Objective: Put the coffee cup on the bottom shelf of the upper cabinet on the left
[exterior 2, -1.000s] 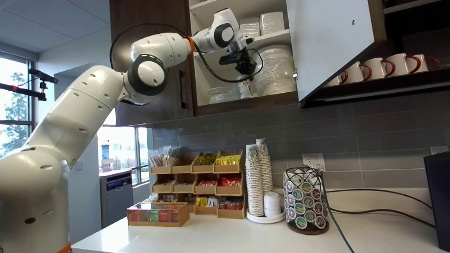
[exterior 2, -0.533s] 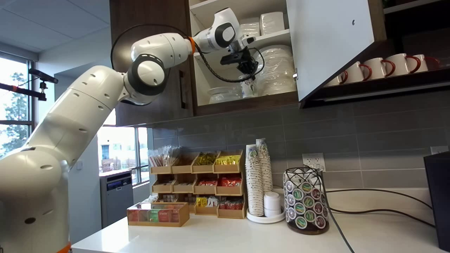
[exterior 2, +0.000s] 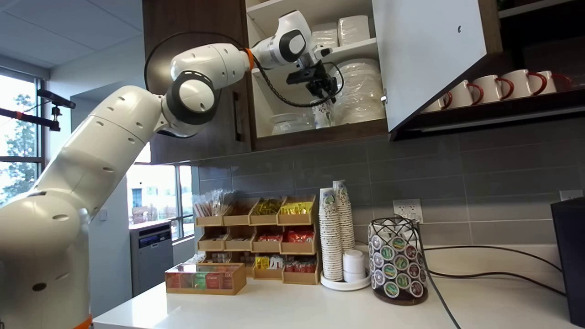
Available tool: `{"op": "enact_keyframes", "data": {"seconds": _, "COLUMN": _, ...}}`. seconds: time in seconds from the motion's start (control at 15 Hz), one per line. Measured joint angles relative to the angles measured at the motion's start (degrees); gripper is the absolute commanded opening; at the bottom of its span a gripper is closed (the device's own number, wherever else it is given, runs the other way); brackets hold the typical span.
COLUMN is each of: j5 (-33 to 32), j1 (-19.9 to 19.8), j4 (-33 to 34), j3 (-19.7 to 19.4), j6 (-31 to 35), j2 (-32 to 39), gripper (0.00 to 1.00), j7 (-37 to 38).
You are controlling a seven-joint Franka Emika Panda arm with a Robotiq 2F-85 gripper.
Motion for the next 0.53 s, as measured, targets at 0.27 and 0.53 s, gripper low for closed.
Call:
{"op": "enact_keyframes", "data": {"seconds": 0.27, "j5": 0.01, "j1": -1.00, "j4": 2.06, "j3": -0.76, "j6": 0.14, "j2": -0.91, "gripper": 1.00, "j7": -0.26}}
{"op": "enact_keyframes", "data": {"seconds": 0.53, "j5": 0.24, "j1": -4.10, "j4": 5.22, "j3": 1.42, "j6": -1.84, "j2": -2.44, "gripper": 1.00, "j7": -3.42}}
